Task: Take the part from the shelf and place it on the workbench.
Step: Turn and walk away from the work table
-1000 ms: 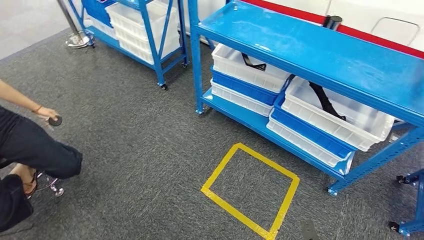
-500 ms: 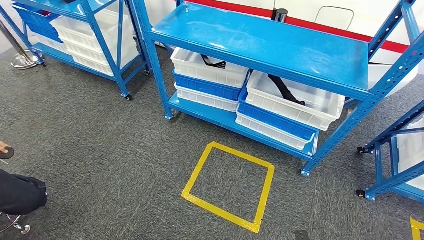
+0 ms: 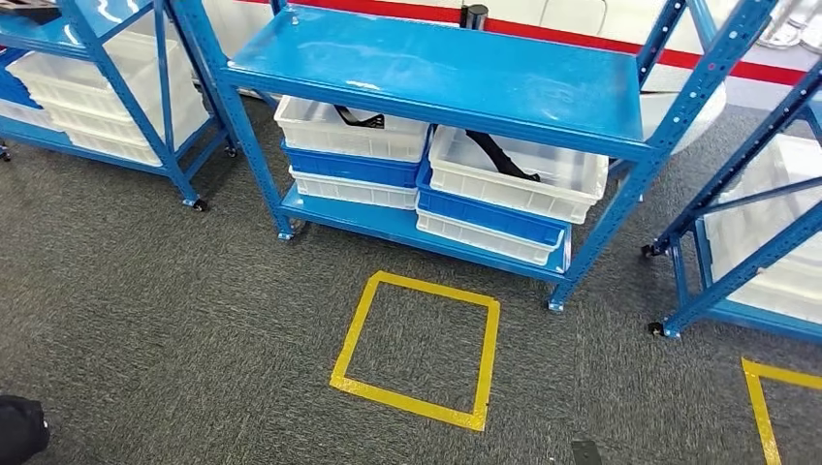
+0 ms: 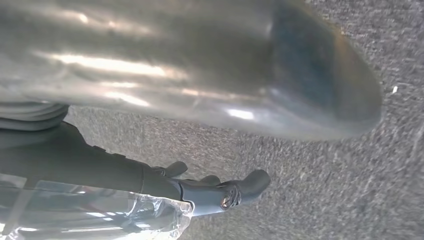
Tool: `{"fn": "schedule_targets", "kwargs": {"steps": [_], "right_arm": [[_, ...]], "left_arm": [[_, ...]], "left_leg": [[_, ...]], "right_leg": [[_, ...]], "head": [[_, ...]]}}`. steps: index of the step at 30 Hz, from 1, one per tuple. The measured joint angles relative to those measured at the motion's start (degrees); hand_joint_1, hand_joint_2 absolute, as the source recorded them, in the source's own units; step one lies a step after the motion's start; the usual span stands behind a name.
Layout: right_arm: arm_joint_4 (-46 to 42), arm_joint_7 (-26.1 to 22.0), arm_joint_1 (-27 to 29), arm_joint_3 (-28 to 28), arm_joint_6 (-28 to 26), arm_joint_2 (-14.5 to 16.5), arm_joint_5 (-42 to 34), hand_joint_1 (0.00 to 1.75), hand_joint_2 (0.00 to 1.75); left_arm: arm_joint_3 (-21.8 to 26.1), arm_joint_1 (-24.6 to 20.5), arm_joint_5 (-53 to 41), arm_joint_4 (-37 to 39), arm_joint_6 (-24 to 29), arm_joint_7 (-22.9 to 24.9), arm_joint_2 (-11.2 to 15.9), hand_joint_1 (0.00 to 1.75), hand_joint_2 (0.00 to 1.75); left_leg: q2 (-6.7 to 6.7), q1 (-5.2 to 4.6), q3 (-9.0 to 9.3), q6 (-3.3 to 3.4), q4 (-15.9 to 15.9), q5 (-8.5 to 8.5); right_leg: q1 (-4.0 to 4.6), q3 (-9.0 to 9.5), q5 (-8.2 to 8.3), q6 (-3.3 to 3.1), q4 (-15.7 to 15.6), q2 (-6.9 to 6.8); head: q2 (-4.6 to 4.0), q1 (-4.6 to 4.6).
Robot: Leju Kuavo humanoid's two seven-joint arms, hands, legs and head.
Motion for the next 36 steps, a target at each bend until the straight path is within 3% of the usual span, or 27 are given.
{"fn": "schedule_targets", "kwargs": {"steps": [2,4,5,7,8,9,10,11,13,14,16,17,18,20,22,24,25,26,27,28,29,31,33,35,36], "right_arm": [[0.13,0.72,-0.08,0.00,-0.12,0.15,0.15,0.00,0.00],[0.30,1.38,-0.02,-0.01,-0.18,0.36,0.22,0.00,0.00],[0.36,1.63,-0.08,-0.02,-0.21,0.46,0.27,0.00,0.00],[0.41,1.90,-0.22,-0.02,-0.24,0.64,0.35,0.00,0.00],[0.43,1.99,-0.27,-0.02,-0.24,0.72,0.38,0.00,0.00],[0.46,2.09,-0.26,-0.02,-0.24,0.78,0.40,0.00,0.00],[0.49,2.23,-0.24,-0.02,-0.23,0.82,0.47,0.00,0.00],[0.51,2.40,-0.23,-0.02,-0.23,0.85,0.57,0.00,0.00],[0.55,2.89,-0.28,-0.02,-0.22,0.99,0.78,0.00,0.00],[0.55,3.12,-0.32,-0.02,-0.22,1.08,0.84,0.00,0.00],[0.55,3.40,-0.30,-0.02,-0.27,1.24,0.88,0.00,0.00],[0.55,3.49,-0.20,-0.02,-0.33,1.28,0.89,0.00,0.00],[0.56,3.55,-0.07,-0.02,-0.44,1.32,0.84,0.00,0.00],[0.57,3.66,0.05,-0.02,-0.79,1.41,0.71,0.00,0.00],[0.57,3.76,-0.12,-0.02,-1.45,1.39,0.87,0.00,0.00],[0.57,3.96,-0.16,-0.02,-2.08,1.25,1.20,0.00,0.00],[0.57,4.05,-0.08,-0.02,-2.24,1.19,1.31,0.00,0.00],[0.57,4.14,0.01,-0.02,-2.32,1.10,1.35,0.00,0.00],[0.57,4.17,0.05,-0.02,-2.35,1.02,1.38,0.00,0.00],[0.57,4.21,0.00,-0.02,-2.39,0.97,1.41,0.00,0.00],[0.56,4.30,-0.07,-0.02,-2.53,0.93,1.49,0.00,0.00],[0.57,4.71,-0.08,-0.02,-2.94,0.92,1.80,0.00,0.00],[0.57,5.24,0.12,-0.02,-3.32,0.88,2.09,0.00,0.00],[0.57,5.45,0.21,-0.02,-3.49,0.88,2.19,0.00,0.00],[0.57,5.46,0.15,-0.02,-3.52,0.89,2.21,0.00,0.00]], "left_arm": [[-0.05,-0.19,-0.11,0.02,0.11,0.37,-0.11,0.00,0.00],[-0.20,-0.36,-0.24,0.02,0.13,0.57,-0.22,0.00,0.00],[-0.29,-0.35,-0.31,0.04,0.12,0.61,-0.28,0.00,0.00],[-0.44,-0.25,-0.37,0.07,0.12,0.62,-0.37,0.00,0.00],[-0.46,-0.19,-0.38,0.08,0.12,0.64,-0.39,0.00,0.00],[-0.47,-0.15,-0.38,0.09,0.12,0.66,-0.40,0.00,0.00],[-0.47,-0.12,-0.39,0.09,0.12,0.67,-0.40,0.00,0.00],[-0.48,-0.11,-0.43,0.09,0.11,0.68,-0.40,0.00,0.00],[-0.50,-0.12,-0.50,0.08,0.09,0.68,-0.38,0.00,0.00],[-0.53,-0.13,-0.55,0.08,0.07,0.67,-0.38,0.00,0.00],[-0.56,-0.16,-0.61,0.09,0.04,0.66,-0.40,0.00,0.00],[-0.57,-0.17,-0.68,0.09,0.03,0.63,-0.46,0.00,0.00],[-0.58,-0.22,-0.80,0.09,0.01,0.58,-0.55,0.00,0.00],[-0.64,-0.27,-1.19,0.08,-0.05,0.48,-0.68,0.00,0.00],[-0.79,-0.20,-1.61,0.07,-0.12,0.43,-0.70,0.00,0.00],[-0.95,-0.13,-1.82,0.08,-0.17,0.43,-0.70,0.00,0.00],[-1.02,-0.14,-1.84,0.08,-0.18,0.43,-0.71,0.00,0.00],[-1.09,-0.15,-1.85,0.08,-0.19,0.43,-0.74,0.00,0.00],[-1.19,-0.16,-1.86,0.08,-0.20,0.43,-0.76,0.00,0.00],[-1.27,-0.17,-1.88,0.08,-0.21,0.43,-0.77,0.00,0.00],[-1.34,-0.17,-1.92,0.07,-0.22,0.43,-0.78,0.00,0.00],[-1.44,-0.25,-2.16,0.06,-0.22,0.43,-0.73,0.00,0.00],[-1.65,-0.44,-2.52,0.06,-0.23,0.43,-0.72,0.00,0.00],[-1.91,-0.55,-2.78,0.06,-0.26,0.42,-0.68,0.00,0.00],[-2.01,-0.52,-2.86,0.06,-0.31,0.42,-0.67,0.00,0.00]], "left_leg": [[0.93,0.04,0.53,-0.62,-0.18,-0.31],[-0.53,0.41,0.35,-1.21,0.97,-1.47],[-2.04,0.56,-0.57,-1.43,3.13,-2.94],[-4.73,0.64,-4.21,-1.55,10.70,-6.88],[-5.19,0.63,-6.24,-1.55,14.46,-8.22],[-5.37,0.63,-7.66,-1.52,16.71,-8.49],[-5.45,0.64,-8.08,-1.42,16.74,-7.47],[-5.60,0.65,-7.37,-1.28,14.45,-5.42],[-7.35,0.74,-4.09,-0.85,6.43,-0.91],[-8.25,0.77,-2.80,-0.70,3.28,0.36],[-9.04,0.55,-1.90,-0.41,0.87,0.78],[-8.41,0.42,-1.87,-0.17,0.71,0.88],[-7.82,0.39,-1.77,0.22,0.46,1.08],[-6.62,0.48,-1.52,1.07,-0.19,1.54],[-5.24,0.38,-1.47,1.54,-0.43,1.65],[-3.73,0.27,-1.49,1.62,-0.40,1.57],[-3.07,0.29,-1.45,1.56,-0.38,1.49],[-2.46,0.35,-1.34,1.42,-0.37,1.40],[-1.90,0.42,-1.17,1.20,-0.34,1.25],[-1.41,0.38,-0.99,0.91,-0.29,1.05],[-0.99,0.27,-0.80,0.53,-0.21,0.80],[-0.41,0.00,-0.42,-0.18,-0.17,0.48],[-0.11,0.17,-0.05,-0.81,-0.27,0.34],[-1.76,0.49,-0.58,-1.40,1.35,-1.07],[-3.09,0.61,-1.84,-1.62,4.09,-2.78]], "right_leg": [[0.11,-0.08,0.19,-1.08,-0.05,1.18],[-0.28,-0.05,0.30,-2.00,-0.18,2.39],[-0.51,0.10,0.38,-2.48,-0.25,2.99],[-0.47,0.06,0.46,-3.16,-0.25,4.20],[-0.36,0.05,0.47,-3.30,-0.24,4.93],[-0.26,0.09,0.48,-3.36,-0.22,5.70],[-0.21,0.17,0.47,-3.37,-0.21,6.50],[-0.19,0.29,0.46,-3.36,-0.20,7.32],[-0.08,0.47,0.42,-3.25,-0.13,8.78],[0.06,0.43,0.40,-3.06,-0.09,9.43],[0.20,0.06,0.47,-2.40,-0.12,10.46],[0.13,-0.24,0.56,-1.95,-0.26,11.01],[0.06,-0.48,0.56,-1.58,-0.13,11.04],[0.21,-1.85,-0.76,-1.35,2.25,9.03],[0.33,-5.21,-4.16,-1.73,9.22,6.13],[0.21,-8.38,-6.65,-1.57,15.85,5.18],[0.11,-8.49,-6.55,-1.13,16.29,4.96],[-0.03,-7.35,-5.57,-0.54,14.25,4.66],[-0.17,-5.11,-4.01,0.08,10.12,3.91],[-0.26,-2.79,-2.50,0.47,5.83,2.76],[-0.25,-0.88,-1.28,0.47,2.42,1.88],[-0.04,0.56,-0.33,-0.41,-0.03,1.12],[-0.03,0.49,-0.19,-1.46,-0.10,1.83],[-0.39,0.52,-0.06,-2.34,-0.26,2.41],[-0.56,0.64,-0.01,-2.78,-0.31,2.70]], "head": [[-0.01,-0.14],[0.00,-0.23],[0.00,-0.28],[-0.01,-0.38],[-0.01,-0.39],[0.00,-0.39],[-0.01,-0.39],[0.00,-0.39],[-0.01,-0.38],[0.00,-0.37],[0.00,-0.34],[0.00,-0.34],[0.00,-0.35],[-0.01,-0.20],[0.00,-0.02],[0.00,0.00],[0.00,0.00],[0.00,0.01],[0.00,0.01],[0.01,0.04],[0.00,0.03],[-0.01,-0.08],[0.00,-0.20],[0.00,-0.30],[0.00,-0.37]]}}
